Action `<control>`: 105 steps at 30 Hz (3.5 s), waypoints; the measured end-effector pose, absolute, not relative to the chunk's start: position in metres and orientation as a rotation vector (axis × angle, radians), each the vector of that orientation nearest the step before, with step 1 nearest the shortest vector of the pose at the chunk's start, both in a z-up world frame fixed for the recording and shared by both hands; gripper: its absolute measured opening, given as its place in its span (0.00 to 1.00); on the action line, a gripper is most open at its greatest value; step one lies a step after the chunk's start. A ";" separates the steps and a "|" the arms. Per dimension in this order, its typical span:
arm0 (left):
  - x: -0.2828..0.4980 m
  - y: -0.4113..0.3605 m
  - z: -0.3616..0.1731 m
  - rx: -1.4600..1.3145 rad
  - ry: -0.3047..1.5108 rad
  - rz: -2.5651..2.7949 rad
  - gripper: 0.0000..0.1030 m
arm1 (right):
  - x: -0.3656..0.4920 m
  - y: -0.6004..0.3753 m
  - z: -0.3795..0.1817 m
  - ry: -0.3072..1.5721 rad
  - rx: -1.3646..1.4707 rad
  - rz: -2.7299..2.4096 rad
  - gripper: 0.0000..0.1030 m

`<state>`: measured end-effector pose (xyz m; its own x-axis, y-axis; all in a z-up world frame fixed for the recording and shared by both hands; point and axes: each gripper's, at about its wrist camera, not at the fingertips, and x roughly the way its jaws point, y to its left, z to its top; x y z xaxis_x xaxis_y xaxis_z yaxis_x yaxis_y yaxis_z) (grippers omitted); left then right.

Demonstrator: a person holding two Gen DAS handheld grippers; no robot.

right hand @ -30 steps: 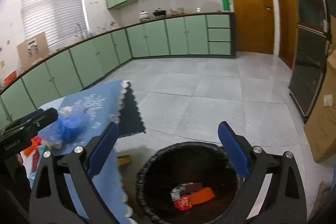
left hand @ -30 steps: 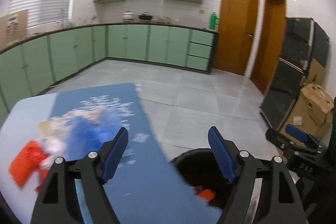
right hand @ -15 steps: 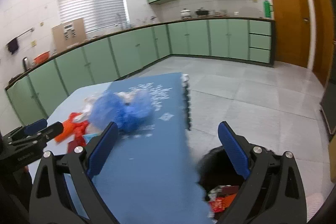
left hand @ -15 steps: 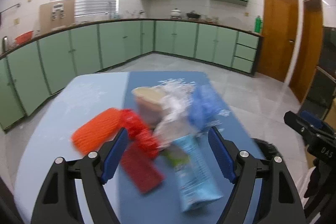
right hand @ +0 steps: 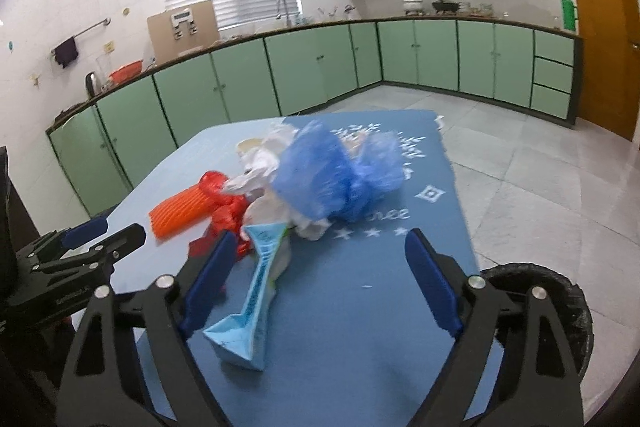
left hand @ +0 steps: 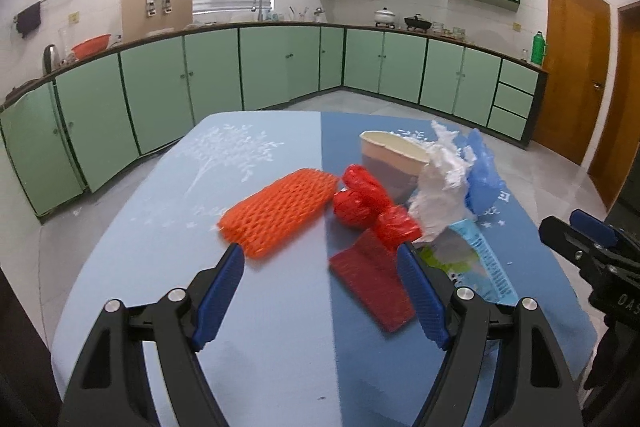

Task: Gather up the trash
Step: 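Move both tools back over the table toward the blue-white drink carton, then grasp the blue-white drink carton with the right gripper while the left grasps the dark red scouring pad, then carry the carton and scouring pad over the trash bin with both grippers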

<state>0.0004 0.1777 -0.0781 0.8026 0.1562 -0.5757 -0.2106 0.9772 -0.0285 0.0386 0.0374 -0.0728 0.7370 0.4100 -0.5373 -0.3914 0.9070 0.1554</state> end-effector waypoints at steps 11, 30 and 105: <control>0.000 0.192 -0.088 -0.108 0.627 0.214 0.75 | 0.045 0.070 -0.091 0.664 -0.023 0.476 0.66; 0.002 0.193 -0.093 -0.117 0.647 0.212 0.75 | 0.054 0.087 -0.111 0.790 -0.069 0.562 0.14; 0.010 0.103 -0.051 -0.116 0.605 0.058 0.52 | 0.039 -0.010 -0.061 0.666 0.007 0.454 0.07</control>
